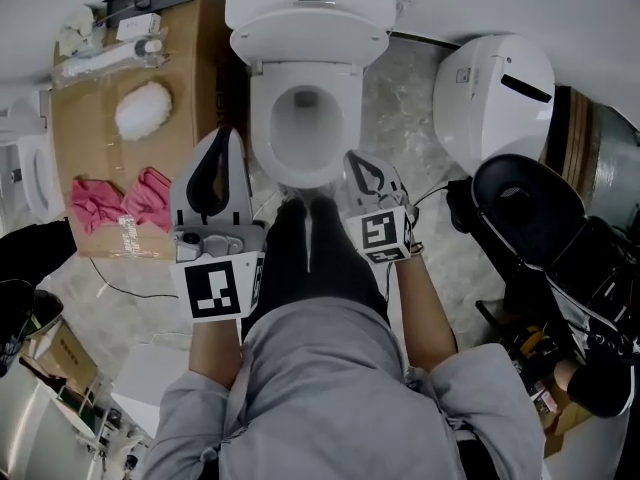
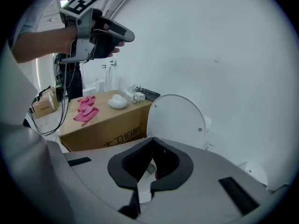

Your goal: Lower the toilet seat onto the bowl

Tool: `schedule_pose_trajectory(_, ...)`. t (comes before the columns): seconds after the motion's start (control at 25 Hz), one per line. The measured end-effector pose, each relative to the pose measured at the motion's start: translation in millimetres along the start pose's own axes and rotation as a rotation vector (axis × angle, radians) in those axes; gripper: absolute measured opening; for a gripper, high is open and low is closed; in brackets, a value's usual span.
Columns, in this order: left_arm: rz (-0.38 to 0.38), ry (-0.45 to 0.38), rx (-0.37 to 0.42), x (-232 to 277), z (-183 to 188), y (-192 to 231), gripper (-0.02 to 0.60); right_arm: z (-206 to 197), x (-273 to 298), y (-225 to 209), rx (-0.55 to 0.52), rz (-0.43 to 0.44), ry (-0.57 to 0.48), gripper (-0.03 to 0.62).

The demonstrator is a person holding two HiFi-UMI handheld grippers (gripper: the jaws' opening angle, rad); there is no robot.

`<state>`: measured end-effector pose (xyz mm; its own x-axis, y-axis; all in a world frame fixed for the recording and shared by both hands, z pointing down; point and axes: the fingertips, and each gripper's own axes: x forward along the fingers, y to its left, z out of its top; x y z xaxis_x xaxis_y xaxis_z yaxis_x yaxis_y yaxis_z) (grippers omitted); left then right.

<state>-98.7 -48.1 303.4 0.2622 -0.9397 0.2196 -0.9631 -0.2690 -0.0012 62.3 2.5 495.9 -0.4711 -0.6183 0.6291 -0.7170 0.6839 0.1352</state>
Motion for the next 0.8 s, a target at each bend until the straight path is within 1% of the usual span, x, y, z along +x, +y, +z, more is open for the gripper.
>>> schedule_pose_trajectory(0.28, 0.004, -0.011, -0.004, -1, 19, 0, 0.000, 40, -10, -17, 0.038, -0.027, -0.077, 0.000)
schedule_pose_trajectory(0.4, 0.004, -0.034, 0.001, 0, 29, 2, 0.000, 61, -15, -25, 0.053, -0.032, -0.120, 0.000)
schedule_pose_trajectory(0.6, 0.002, -0.059, 0.001, -2, 41, 4, 0.000, 92, -27, -38, 0.116, -0.050, -0.190, 0.000)
schedule_pose_trajectory(0.8, -0.010, -0.077, 0.002, -6, 53, 4, 0.000, 121, -40, -47, 0.107, -0.073, -0.247, 0.000)
